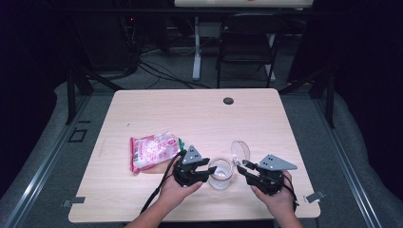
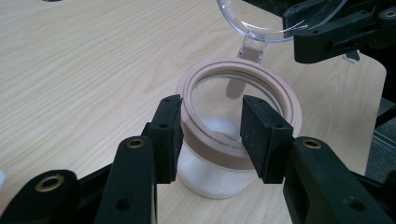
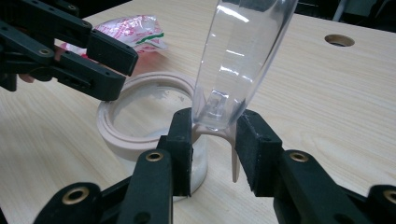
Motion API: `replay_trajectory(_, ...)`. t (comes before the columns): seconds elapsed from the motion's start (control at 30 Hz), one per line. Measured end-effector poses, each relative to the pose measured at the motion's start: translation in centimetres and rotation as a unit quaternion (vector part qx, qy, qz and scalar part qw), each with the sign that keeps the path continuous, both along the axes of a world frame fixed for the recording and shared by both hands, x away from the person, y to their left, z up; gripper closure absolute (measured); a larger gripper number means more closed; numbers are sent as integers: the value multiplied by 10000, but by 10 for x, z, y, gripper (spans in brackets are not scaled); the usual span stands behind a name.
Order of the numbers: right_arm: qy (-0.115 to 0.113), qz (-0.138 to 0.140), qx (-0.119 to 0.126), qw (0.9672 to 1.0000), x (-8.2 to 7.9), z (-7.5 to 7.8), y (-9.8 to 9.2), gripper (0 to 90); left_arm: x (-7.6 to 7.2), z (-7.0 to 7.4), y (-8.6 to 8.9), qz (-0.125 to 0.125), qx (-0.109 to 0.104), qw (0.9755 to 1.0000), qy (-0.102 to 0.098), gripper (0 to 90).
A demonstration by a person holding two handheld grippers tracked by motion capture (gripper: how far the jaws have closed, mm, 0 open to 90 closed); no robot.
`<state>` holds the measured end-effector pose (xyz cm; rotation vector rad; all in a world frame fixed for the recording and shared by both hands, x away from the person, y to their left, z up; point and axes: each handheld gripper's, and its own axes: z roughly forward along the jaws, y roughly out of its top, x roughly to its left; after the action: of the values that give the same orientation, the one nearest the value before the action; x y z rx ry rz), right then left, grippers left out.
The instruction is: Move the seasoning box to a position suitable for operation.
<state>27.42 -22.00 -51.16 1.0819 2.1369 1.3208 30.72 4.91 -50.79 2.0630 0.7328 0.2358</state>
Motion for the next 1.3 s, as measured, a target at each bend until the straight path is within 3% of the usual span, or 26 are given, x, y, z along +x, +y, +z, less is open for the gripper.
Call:
replay_trajectory(0.23, 47, 12, 53, 10000, 7, -2, 1, 688, -1, 2, 7, 103, -9, 9999, -24, 585)
replay_trajectory(0.67, 257, 20, 374, 9990, 20, -4, -6, 728, -2, 3, 23, 344, -42, 9994, -32, 584)
replay_trajectory(1.3, 498, -56, 970, 9940, 38, -9, -12, 750, -4, 4, 43, 641, -43, 9979, -52, 566)
